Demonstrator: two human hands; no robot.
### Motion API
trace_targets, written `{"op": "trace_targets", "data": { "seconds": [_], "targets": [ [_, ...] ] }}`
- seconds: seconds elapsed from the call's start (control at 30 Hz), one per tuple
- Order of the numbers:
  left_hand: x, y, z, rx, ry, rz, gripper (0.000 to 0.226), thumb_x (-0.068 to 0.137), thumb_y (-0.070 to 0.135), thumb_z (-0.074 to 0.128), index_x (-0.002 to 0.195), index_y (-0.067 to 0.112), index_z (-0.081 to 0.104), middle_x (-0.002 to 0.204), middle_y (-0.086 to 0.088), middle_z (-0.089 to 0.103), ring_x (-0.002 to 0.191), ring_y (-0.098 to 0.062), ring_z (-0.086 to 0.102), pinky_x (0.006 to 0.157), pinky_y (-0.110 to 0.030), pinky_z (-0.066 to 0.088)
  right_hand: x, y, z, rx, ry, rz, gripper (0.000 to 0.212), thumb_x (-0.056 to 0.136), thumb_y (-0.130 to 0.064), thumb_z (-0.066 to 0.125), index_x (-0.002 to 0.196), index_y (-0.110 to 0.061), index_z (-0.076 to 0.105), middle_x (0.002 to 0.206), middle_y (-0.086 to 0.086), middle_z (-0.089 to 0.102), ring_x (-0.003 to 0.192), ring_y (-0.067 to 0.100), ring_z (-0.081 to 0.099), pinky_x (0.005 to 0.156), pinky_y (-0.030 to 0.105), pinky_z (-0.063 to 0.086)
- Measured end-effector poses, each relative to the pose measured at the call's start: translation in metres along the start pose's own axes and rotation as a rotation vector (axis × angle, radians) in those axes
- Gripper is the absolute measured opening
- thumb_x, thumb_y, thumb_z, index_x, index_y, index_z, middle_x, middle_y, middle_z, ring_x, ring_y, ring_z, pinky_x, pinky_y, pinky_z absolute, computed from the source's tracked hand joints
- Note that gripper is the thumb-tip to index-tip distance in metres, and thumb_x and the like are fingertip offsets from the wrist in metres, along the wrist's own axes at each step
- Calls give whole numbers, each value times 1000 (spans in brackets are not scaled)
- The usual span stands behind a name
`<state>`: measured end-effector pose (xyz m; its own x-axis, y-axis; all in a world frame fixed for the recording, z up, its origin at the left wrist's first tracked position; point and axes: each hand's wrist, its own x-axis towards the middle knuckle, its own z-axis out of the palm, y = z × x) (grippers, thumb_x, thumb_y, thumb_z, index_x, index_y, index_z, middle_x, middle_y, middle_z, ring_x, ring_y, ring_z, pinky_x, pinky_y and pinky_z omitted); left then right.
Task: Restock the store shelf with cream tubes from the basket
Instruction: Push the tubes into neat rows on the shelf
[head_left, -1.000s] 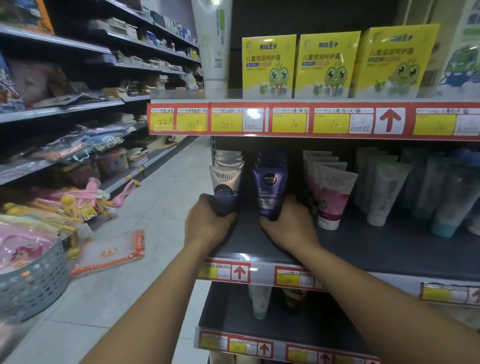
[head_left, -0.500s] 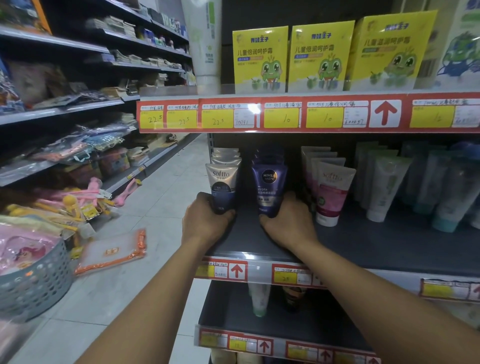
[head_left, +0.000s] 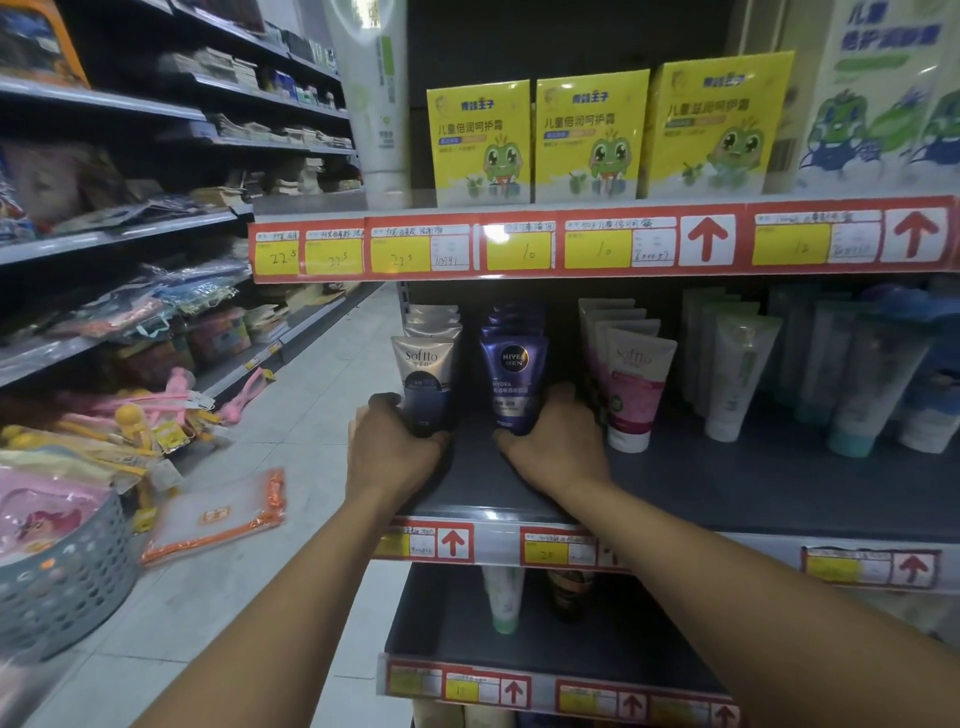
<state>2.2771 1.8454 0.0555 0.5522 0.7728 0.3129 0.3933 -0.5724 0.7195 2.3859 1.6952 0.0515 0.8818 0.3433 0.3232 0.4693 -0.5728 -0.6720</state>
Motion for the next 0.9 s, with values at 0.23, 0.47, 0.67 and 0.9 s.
{"op": "trace_targets", "data": {
  "seconds": [0.23,0.47,0.67,0.9],
  "targets": [
    [-17,10,-10,-160,189,2,22,93,25,72,109,18,59,117,-6,68,102,-22,61,75,-28,42,-2,1,-19,-47,-120,-56,61,81,-41,81,126,-12,52,120,8,66,107,28,67,85,38,58],
    [-58,40,3,-206,146,113,12,89,10,68,95,19,65,90,-1,68,83,-17,62,64,-21,39,-28,21,-55,-137,-137,-126,35,93,-32,65,123,-17,53,107,2,62,95,22,65,78,43,59],
    [-86,77,24,-273,59,226,18,84,10,70,85,26,62,79,7,67,75,-12,64,65,-29,47,-44,50,-90,-220,-84,-123,25,93,-33,58,115,-22,60,102,1,65,89,23,65,76,44,59],
    [-102,121,56,-303,-30,265,20,86,9,70,88,28,64,77,8,66,71,-1,61,63,-16,41,-45,90,-143,-244,-35,-32,20,93,-35,59,108,-22,60,101,1,65,89,26,67,76,45,60]
  ]
}}
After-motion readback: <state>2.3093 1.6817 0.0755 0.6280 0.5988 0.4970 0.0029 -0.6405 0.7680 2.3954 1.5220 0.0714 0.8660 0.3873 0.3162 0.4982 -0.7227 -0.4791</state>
